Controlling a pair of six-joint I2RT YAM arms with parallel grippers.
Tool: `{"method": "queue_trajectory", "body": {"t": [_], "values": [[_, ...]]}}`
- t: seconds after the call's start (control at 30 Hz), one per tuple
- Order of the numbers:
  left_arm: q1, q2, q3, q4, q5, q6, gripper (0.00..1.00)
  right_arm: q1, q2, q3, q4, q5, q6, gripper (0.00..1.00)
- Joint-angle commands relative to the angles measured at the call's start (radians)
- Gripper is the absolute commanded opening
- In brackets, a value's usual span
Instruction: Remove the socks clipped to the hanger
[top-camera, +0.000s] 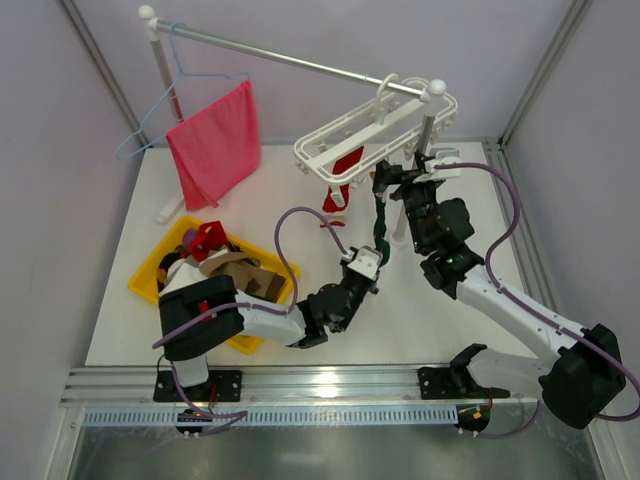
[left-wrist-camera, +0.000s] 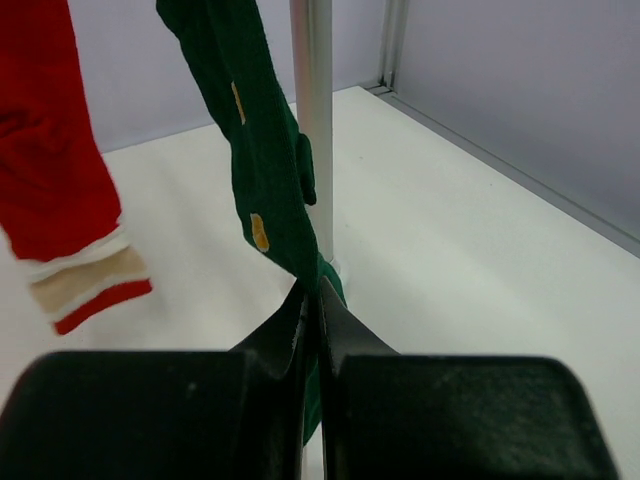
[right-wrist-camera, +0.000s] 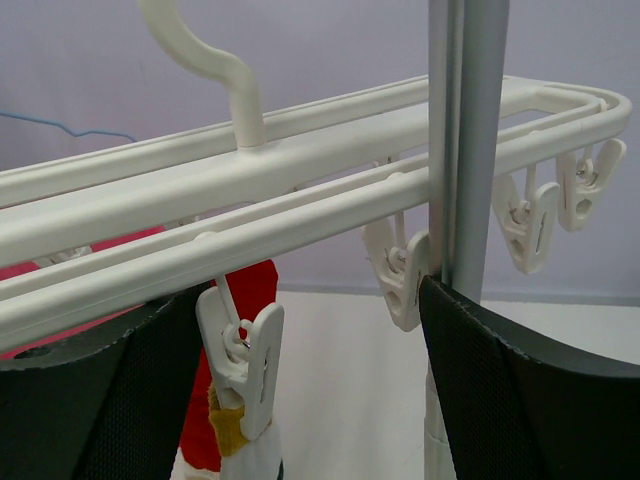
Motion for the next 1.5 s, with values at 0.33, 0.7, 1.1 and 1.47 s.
{"method": "queue_trajectory", "body": {"t": [0.33, 0.7, 1.1, 1.47], "values": [[-0.008, 0.008, 0.032, 0.082, -0.029, 0.014, 0.00, 0.138, 0.089, 0.028, 0.217, 0.244, -0.253, 0.77], [-0.008, 0.011, 0.033, 0.082, -0.030, 0.014, 0.00, 0.171, 0.095, 0.000, 0.335, 0.329, -0.342, 0.63], [-0.008, 0.020, 0.041, 0.072, -0.032, 0.012, 0.00, 0.174, 0.098, 0.005, 0.333, 0.330, -0.346, 0.07], [-0.005, 0.017, 0.038, 0.082, -0.060, 0.025, 0.00, 0.172, 0.089, -0.003, 0.323, 0.328, -0.328, 0.65]]}}
